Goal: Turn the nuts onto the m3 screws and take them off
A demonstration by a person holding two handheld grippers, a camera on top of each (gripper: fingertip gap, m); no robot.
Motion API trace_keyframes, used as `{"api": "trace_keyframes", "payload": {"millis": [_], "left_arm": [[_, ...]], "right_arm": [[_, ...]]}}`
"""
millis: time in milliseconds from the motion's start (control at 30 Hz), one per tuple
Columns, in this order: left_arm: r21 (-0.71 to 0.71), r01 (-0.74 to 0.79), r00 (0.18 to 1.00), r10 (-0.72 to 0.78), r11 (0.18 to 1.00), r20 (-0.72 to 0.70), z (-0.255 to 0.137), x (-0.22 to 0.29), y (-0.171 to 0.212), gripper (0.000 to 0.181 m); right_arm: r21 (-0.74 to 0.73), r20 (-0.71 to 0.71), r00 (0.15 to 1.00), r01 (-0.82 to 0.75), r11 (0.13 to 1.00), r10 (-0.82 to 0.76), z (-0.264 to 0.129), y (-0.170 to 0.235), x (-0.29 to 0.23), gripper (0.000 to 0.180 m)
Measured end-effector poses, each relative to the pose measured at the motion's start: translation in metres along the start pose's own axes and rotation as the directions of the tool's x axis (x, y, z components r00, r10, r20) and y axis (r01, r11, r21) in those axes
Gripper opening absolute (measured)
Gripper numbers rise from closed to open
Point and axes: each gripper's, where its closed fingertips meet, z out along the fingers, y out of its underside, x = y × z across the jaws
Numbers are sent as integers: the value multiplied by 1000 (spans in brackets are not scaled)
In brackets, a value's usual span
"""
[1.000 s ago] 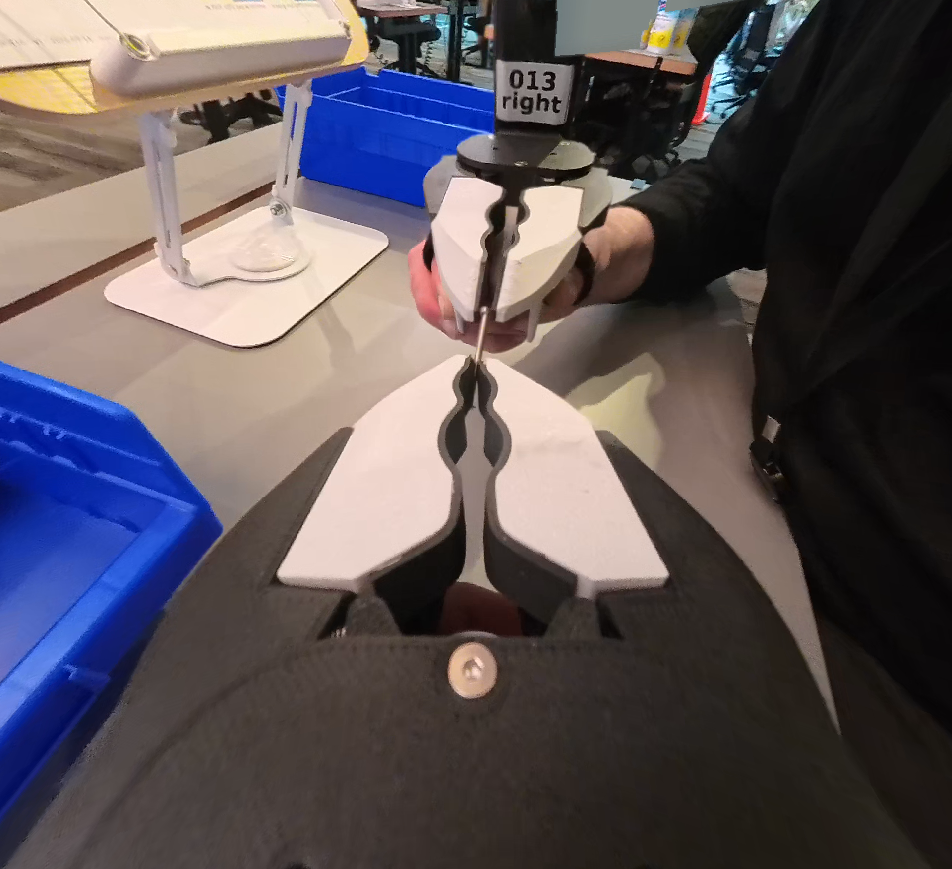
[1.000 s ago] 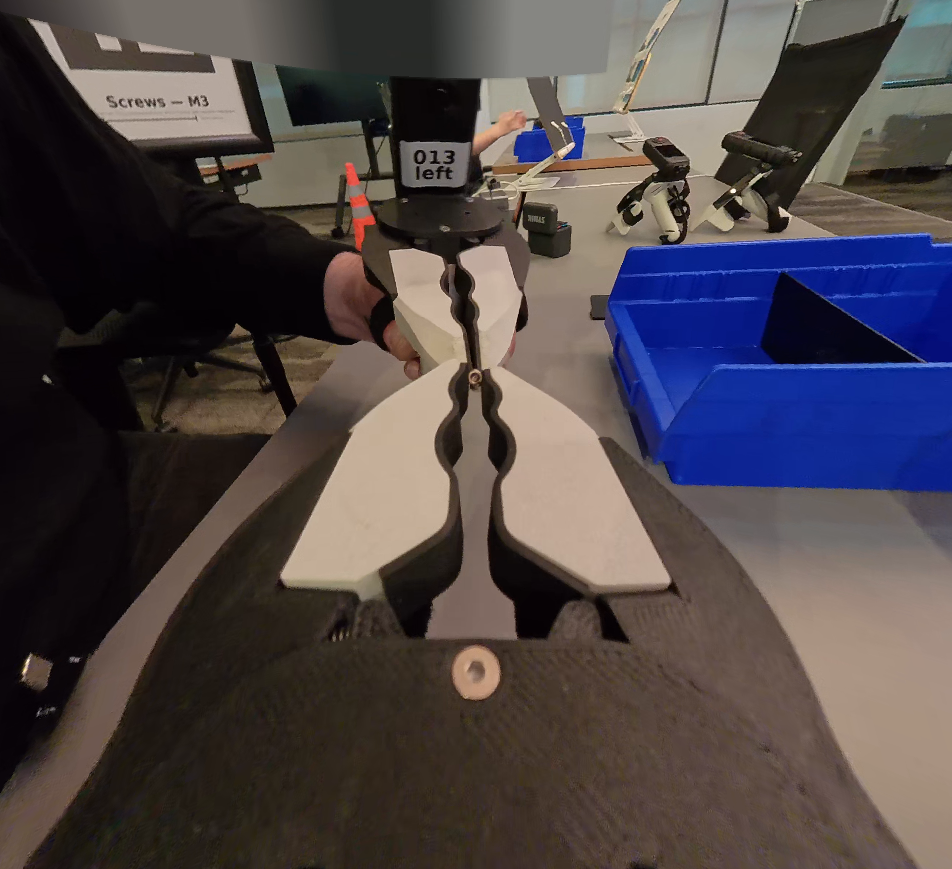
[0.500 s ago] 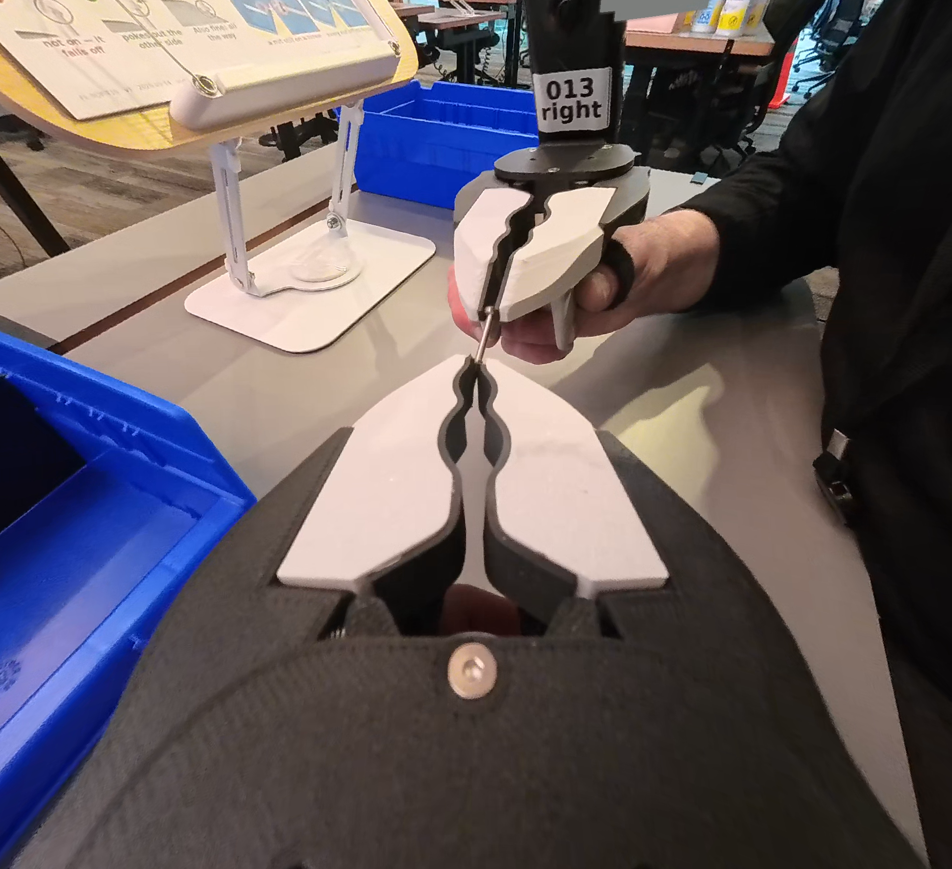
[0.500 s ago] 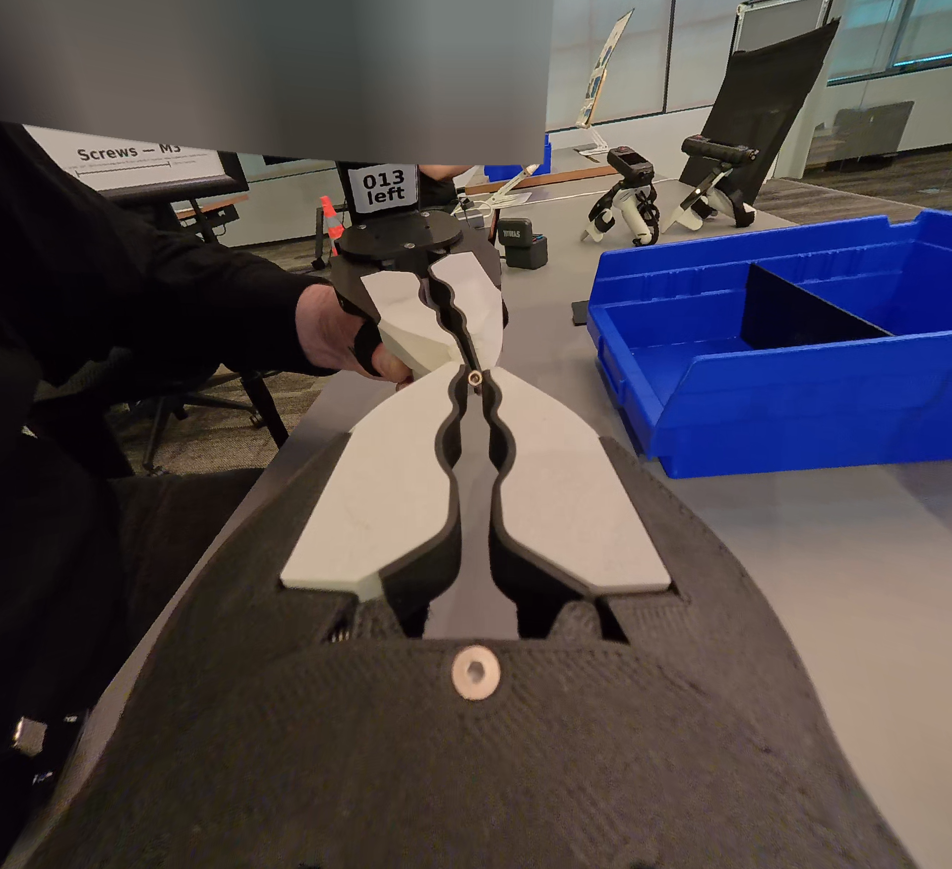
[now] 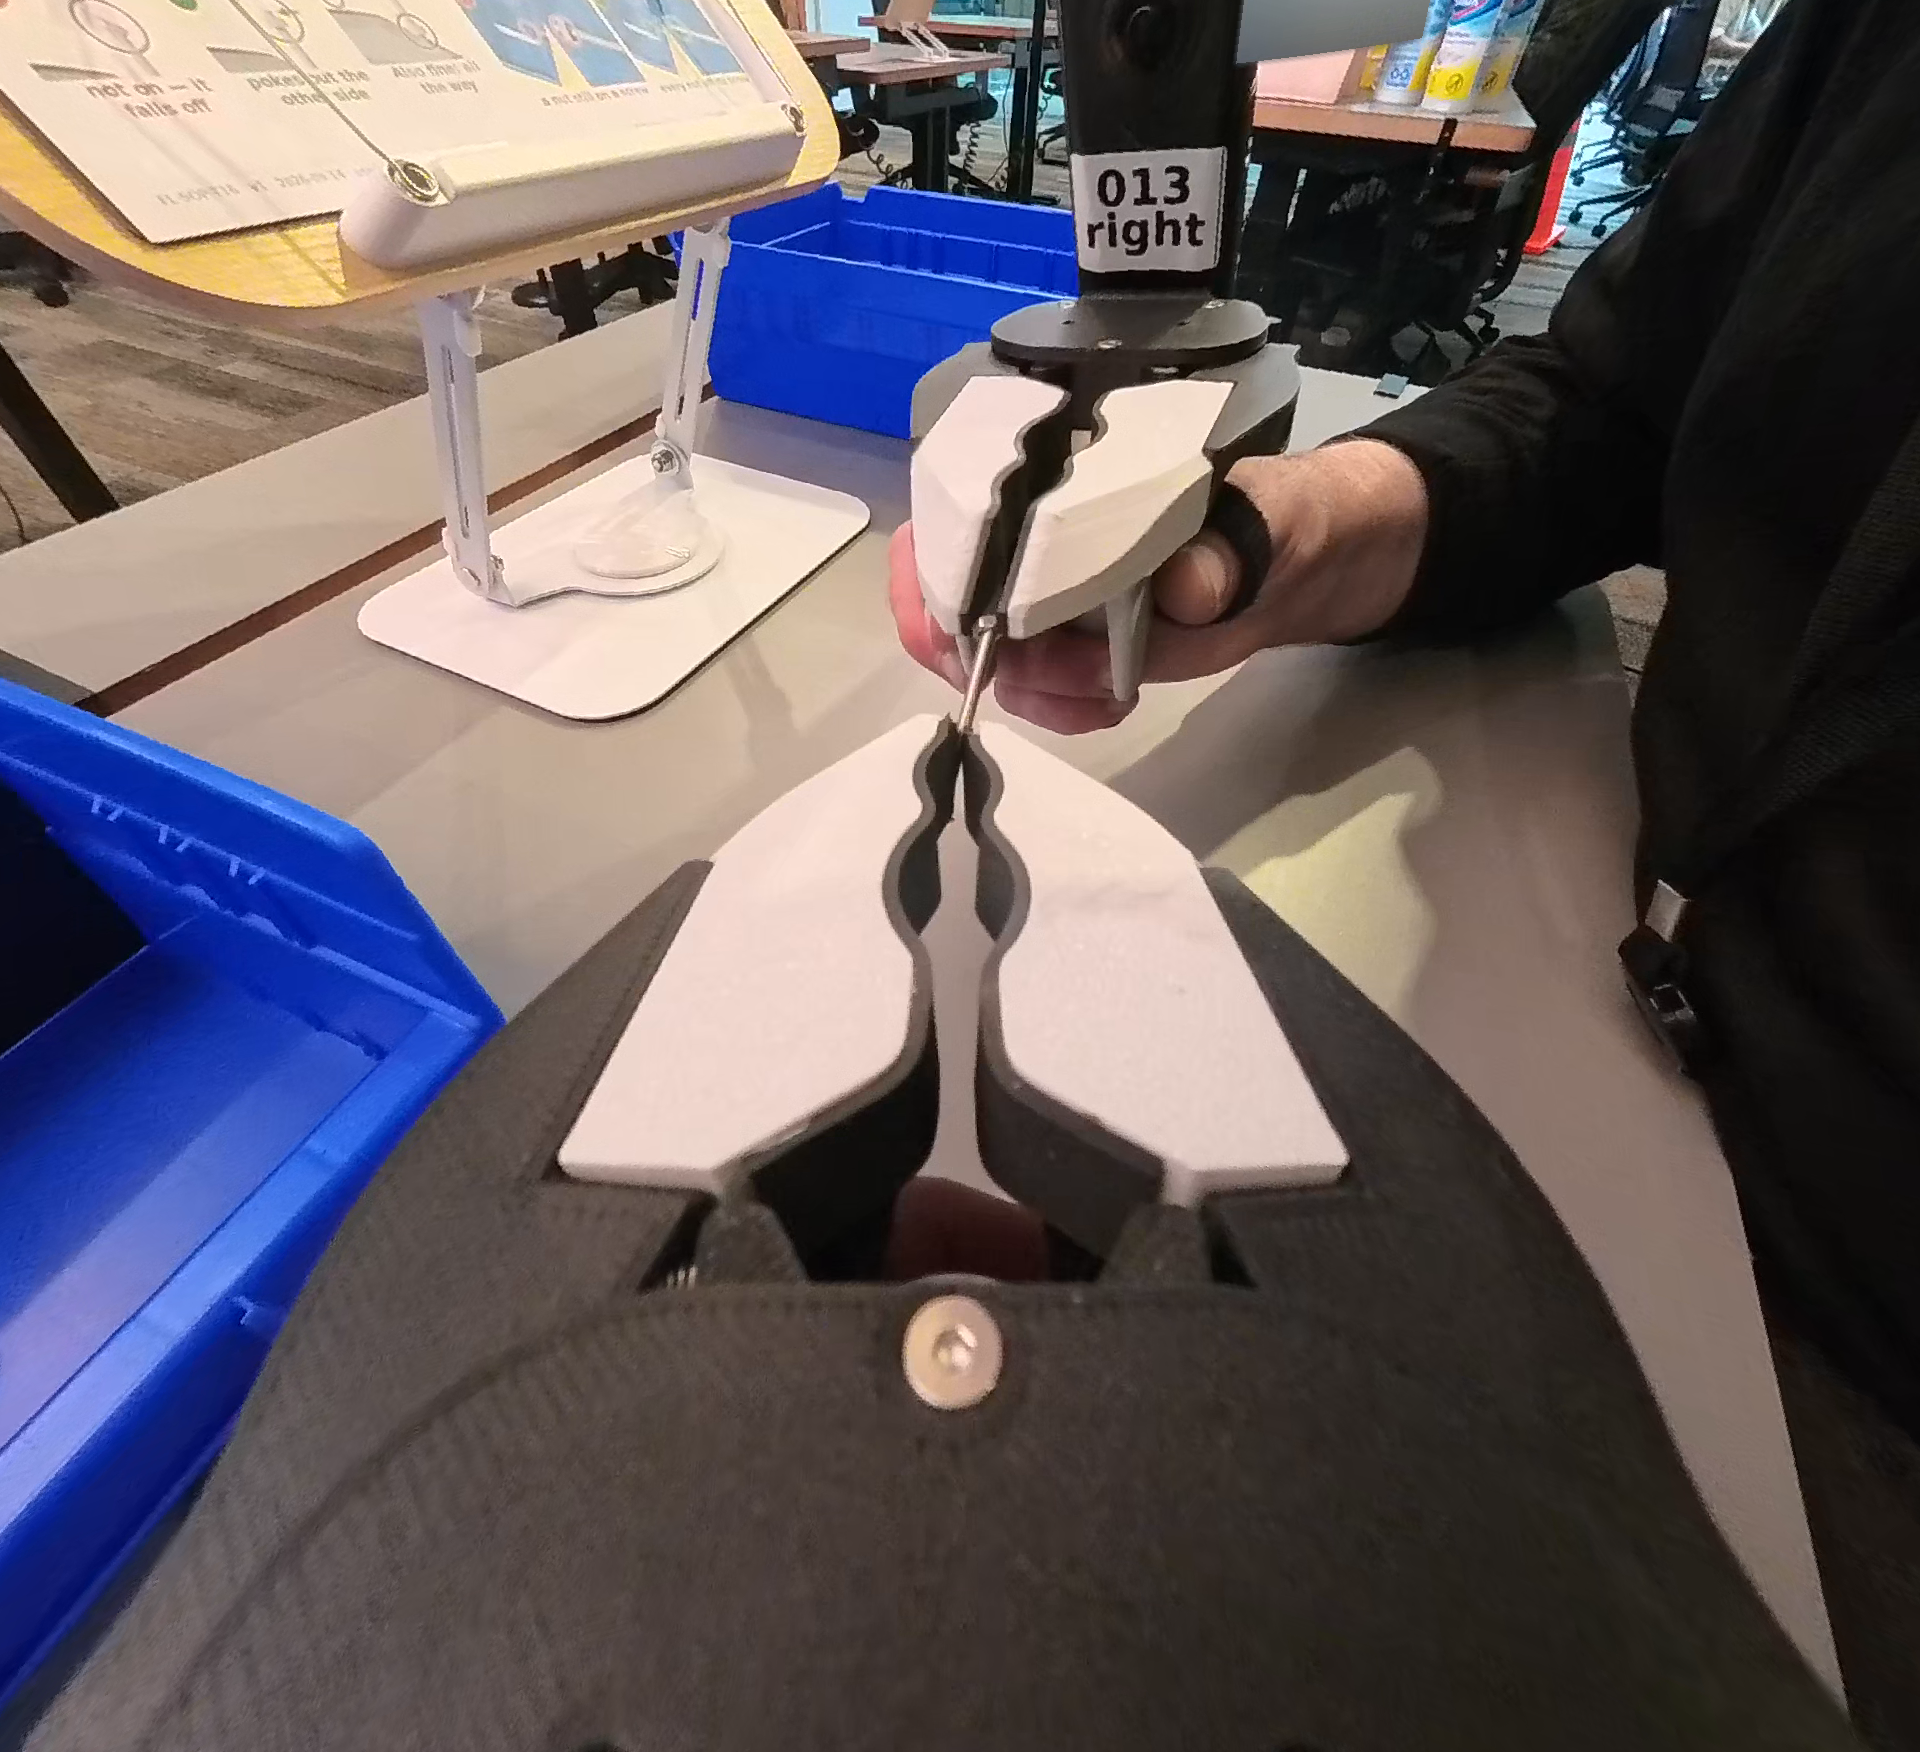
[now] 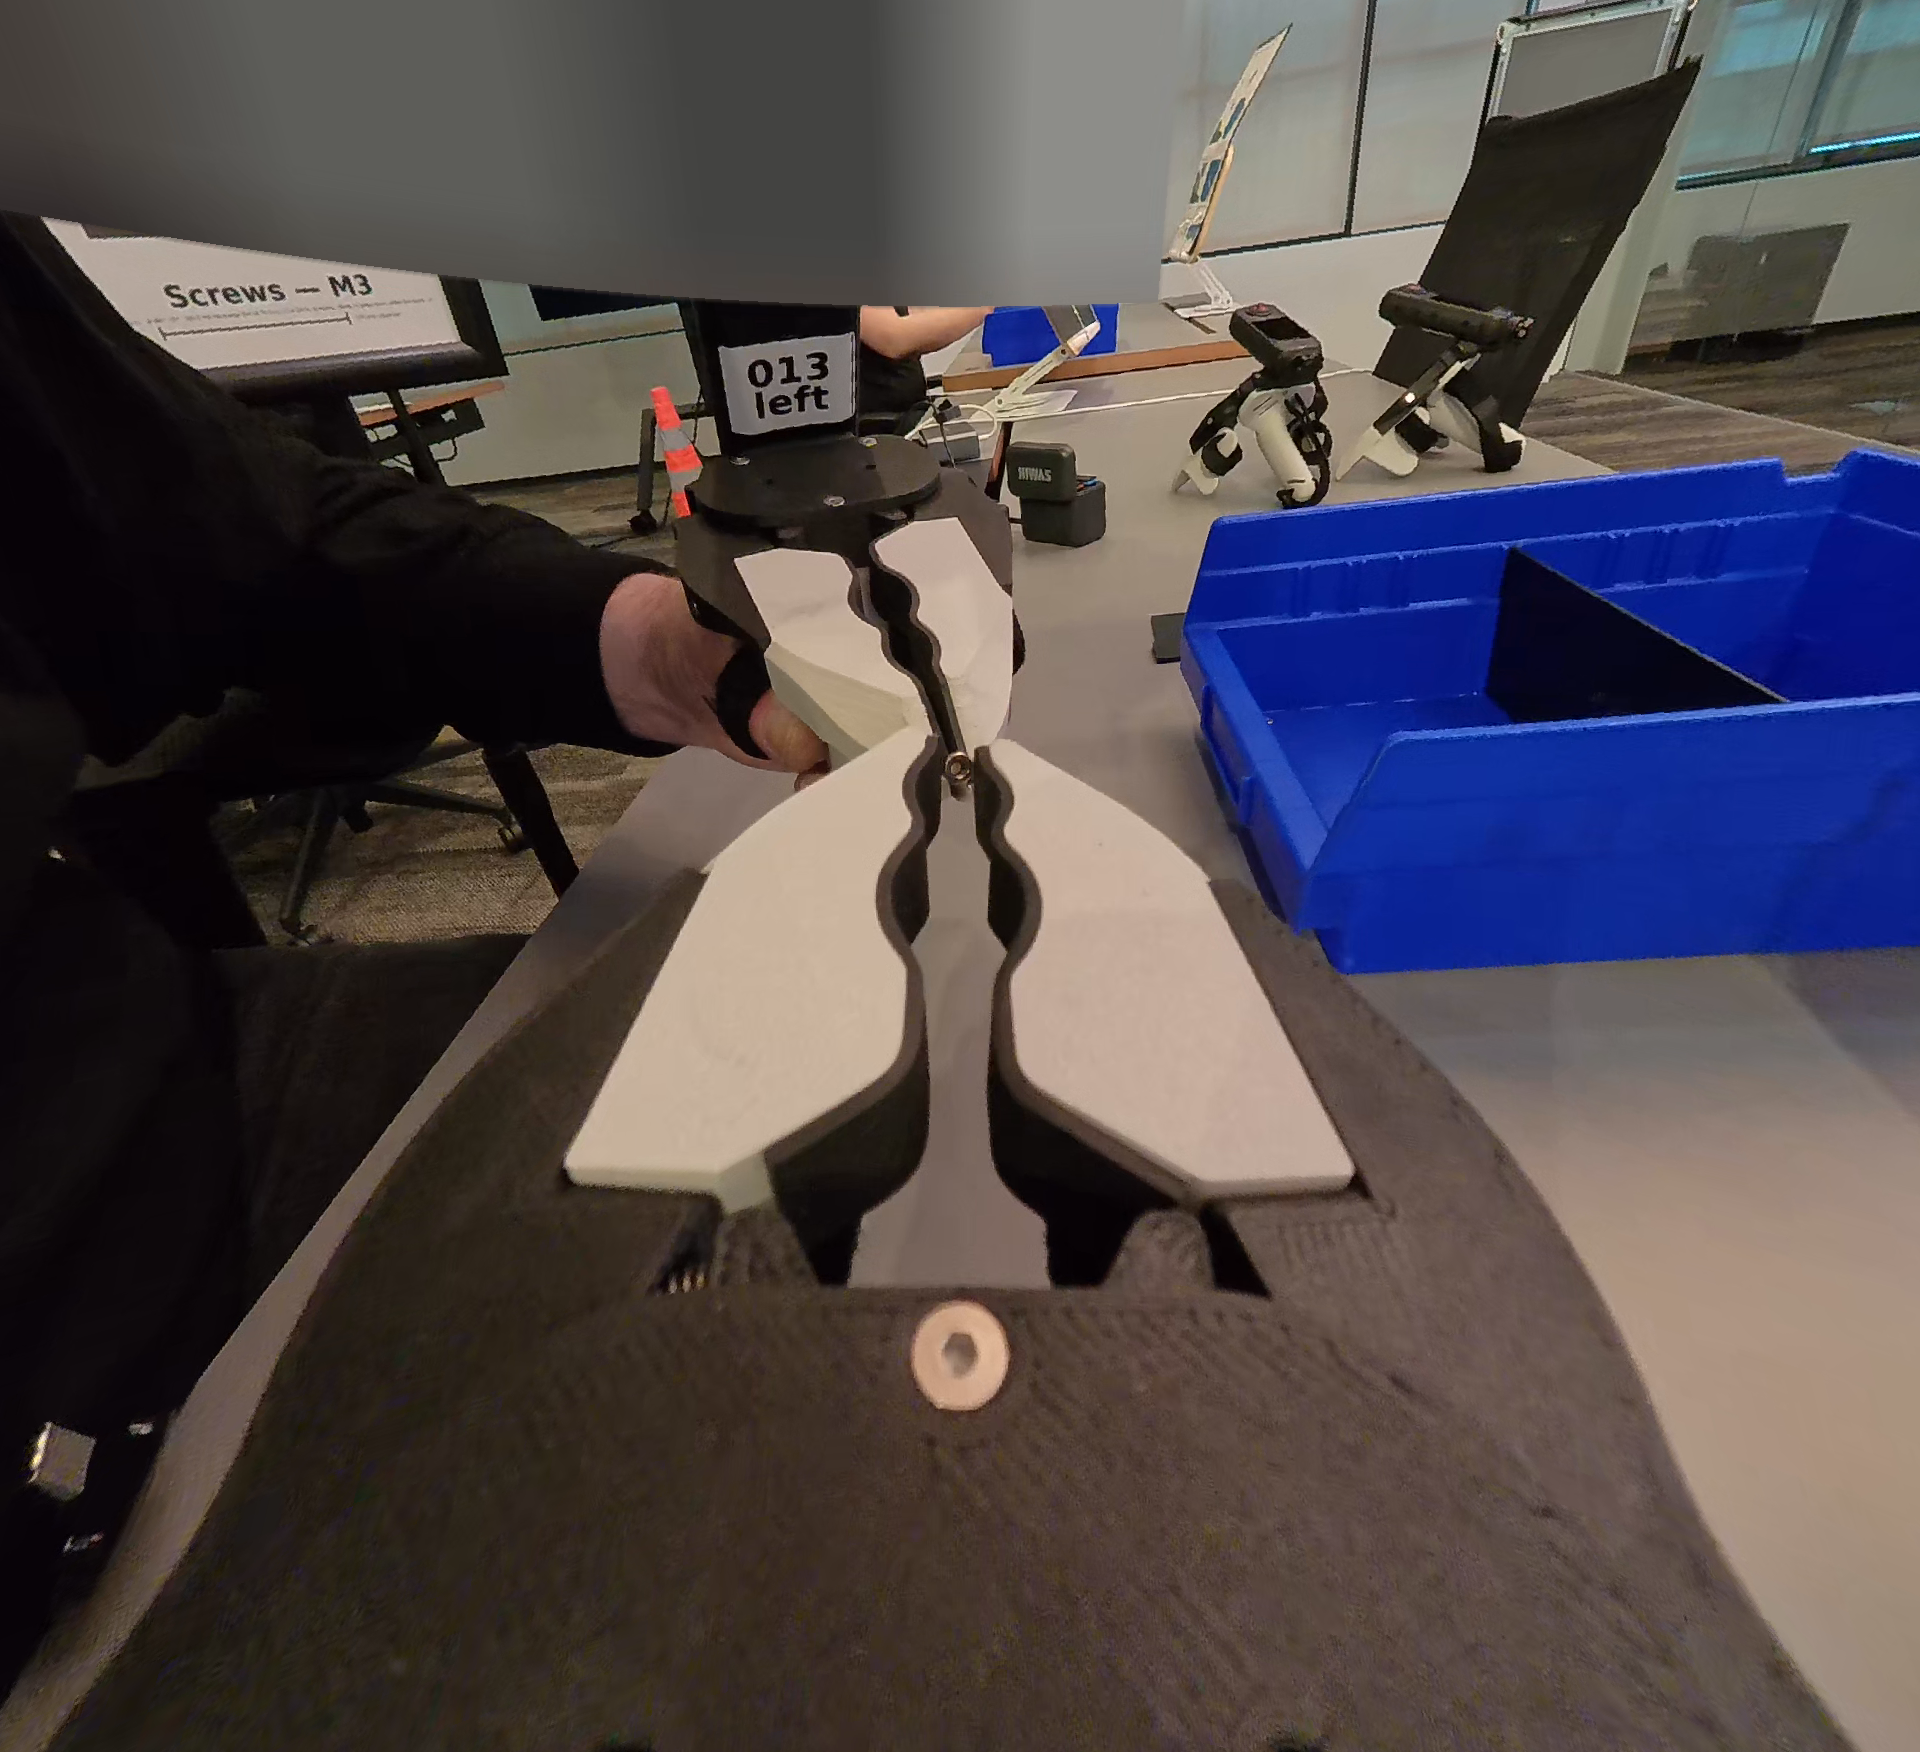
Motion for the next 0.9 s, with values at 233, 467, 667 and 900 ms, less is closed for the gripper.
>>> {"api": "trace_keyframes", "payload": {"millis": [233, 467, 667, 900], "left_arm": [[11, 8, 1000, -8, 1000, -2, -1, -1, -1, 0], [-7, 34, 999, -34, 999, -9, -2, -3, 7, 0], [-24, 57, 998, -57, 998, 13, -11, -9, 15, 0], [-22, 86, 995, -85, 996, 53, -24, -10, 17, 0]], "right_arm": [[7, 9, 1000, 6, 1000, -6, -3, -1, -2, 4], [-17, -11, 1000, 7, 1000, -7, -11, 4, 7, 0], [-101, -52, 999, 4, 995, -10, -34, 14, 27, 0], [-223, -11, 1000, -5, 975, 3, -45, 42, 12, 0]]}}
